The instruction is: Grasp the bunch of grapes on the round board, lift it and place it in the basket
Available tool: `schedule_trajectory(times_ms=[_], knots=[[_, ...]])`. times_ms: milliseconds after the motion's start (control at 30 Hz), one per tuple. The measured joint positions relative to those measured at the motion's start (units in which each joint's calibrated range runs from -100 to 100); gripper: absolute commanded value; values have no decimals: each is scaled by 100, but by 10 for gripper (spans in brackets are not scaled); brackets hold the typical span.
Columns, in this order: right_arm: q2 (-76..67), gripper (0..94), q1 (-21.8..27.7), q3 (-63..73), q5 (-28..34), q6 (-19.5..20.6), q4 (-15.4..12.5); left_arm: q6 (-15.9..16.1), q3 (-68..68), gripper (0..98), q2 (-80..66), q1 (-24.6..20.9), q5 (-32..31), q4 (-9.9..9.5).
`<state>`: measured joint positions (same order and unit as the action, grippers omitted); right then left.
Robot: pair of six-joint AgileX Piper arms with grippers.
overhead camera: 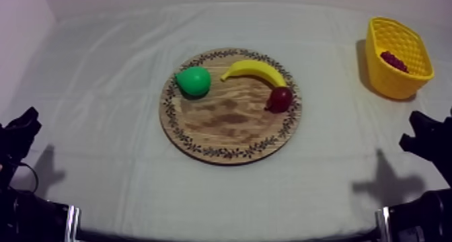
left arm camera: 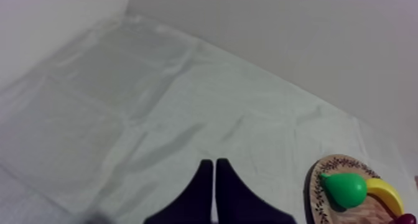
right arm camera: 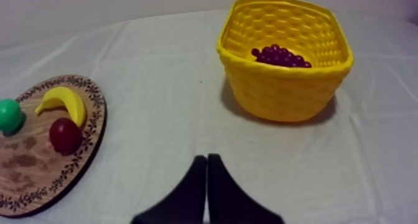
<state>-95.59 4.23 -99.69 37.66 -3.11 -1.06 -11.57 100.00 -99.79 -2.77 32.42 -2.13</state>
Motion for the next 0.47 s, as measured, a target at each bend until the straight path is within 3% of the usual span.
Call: schedule_trajectory(times_ms=[300, 467], knots=[[-5, 7, -7, -8, 0, -753, 7, 0, 0, 1, 0, 0, 0, 0], [-5, 7, -7, -8, 0, -871, 12, 0, 0, 1, 0, 0, 0, 0]])
